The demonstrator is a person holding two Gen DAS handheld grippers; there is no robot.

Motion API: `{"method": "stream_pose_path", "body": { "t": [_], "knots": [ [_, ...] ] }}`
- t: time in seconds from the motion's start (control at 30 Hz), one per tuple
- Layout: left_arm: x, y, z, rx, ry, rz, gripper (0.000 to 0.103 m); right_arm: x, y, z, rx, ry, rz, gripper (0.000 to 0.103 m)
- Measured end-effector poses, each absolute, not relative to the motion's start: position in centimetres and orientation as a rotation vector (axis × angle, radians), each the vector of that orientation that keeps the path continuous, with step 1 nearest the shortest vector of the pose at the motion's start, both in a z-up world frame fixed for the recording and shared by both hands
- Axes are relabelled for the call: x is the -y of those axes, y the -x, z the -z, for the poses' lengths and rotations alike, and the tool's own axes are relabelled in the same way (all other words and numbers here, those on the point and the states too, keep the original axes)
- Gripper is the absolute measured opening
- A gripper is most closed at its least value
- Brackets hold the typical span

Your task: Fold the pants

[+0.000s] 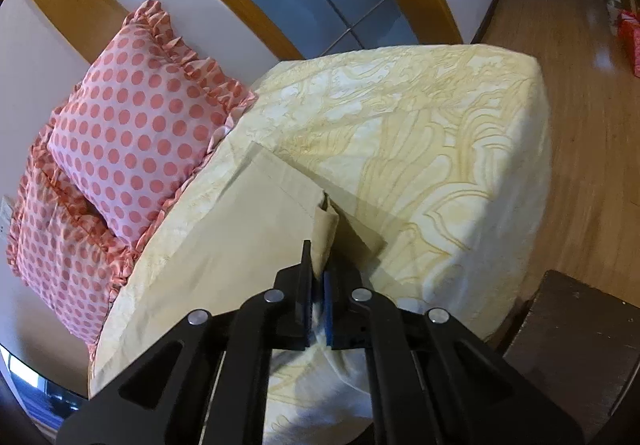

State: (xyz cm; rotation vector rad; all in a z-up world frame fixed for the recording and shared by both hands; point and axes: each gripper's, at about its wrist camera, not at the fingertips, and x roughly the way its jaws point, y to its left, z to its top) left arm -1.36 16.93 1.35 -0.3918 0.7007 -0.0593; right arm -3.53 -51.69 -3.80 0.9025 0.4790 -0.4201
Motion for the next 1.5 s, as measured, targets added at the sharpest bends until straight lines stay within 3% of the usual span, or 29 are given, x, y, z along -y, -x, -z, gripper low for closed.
{"method": "stream_pose_path", "body": {
  "t": [0.03, 0.1, 0.17, 0.37, 0.57, 0.67, 0.8, 0.97, 1.2, 1.37, 1.43, 1.5],
  "knots": [
    [-16.9, 1.9, -1.5, -0.686, 0.379, 0.062, 0.020, 51.8, 4.1, 3.7, -0.454, -0.909, 0.423, 0.022],
    [-16.7, 2.9, -2.1, -0.655, 0.356, 0.061, 0.047, 51.9, 5.1, 3.3, -0.400, -0.903, 0.460, 0.049],
    [-16.5, 4.2, -2.8, -0.620, 0.326, 0.050, 0.054, 52.2, 5.9, 3.3, -0.369, -0.897, 0.517, 0.054],
    [-16.6, 5.8, -4.9, -0.545, 0.322, 0.046, 0.061, 51.6, 4.9, 3.7, -0.378, -0.868, 0.486, 0.053],
    [-15.3, 3.3, -5.0, -0.533, 0.296, 0.079, 0.065, 49.2, 4.5, 4.7, -0.363, -0.898, 0.397, 0.031],
    [-15.1, 1.8, -4.2, -0.535, 0.298, 0.081, 0.068, 49.2, 4.2, 5.4, -0.344, -0.898, 0.392, 0.011],
    [-15.8, 0.2, -1.8, -0.612, 0.344, 0.078, 0.068, 49.4, 3.1, 4.7, -0.308, -0.880, 0.359, 0.006],
    [-16.0, 0.7, -1.0, -0.577, 0.357, 0.103, 0.069, 46.2, 0.9, -0.7, -0.234, -0.758, 0.227, 0.006],
    [-16.0, 0.5, -1.1, -0.580, 0.358, 0.108, 0.073, 32.5, -5.4, -7.8, -0.229, -0.580, -0.222, 0.006],
    [-16.8, 0.8, -1.8, -0.597, 0.401, 0.145, 0.073, 18.1, -8.4, -6.9, -0.382, -0.439, -0.588, 0.006],
    [-17.3, 1.4, -2.2, -0.586, 0.406, 0.123, 0.073, 11.6, -8.6, -4.3, -0.528, -0.247, -0.662, 0.009],
    [-18.0, 2.0, -2.6, -0.572, 0.398, 0.097, 0.073, 7.5, -8.0, -1.6, -0.648, -0.091, -0.685, 0.019]
  ]
}}
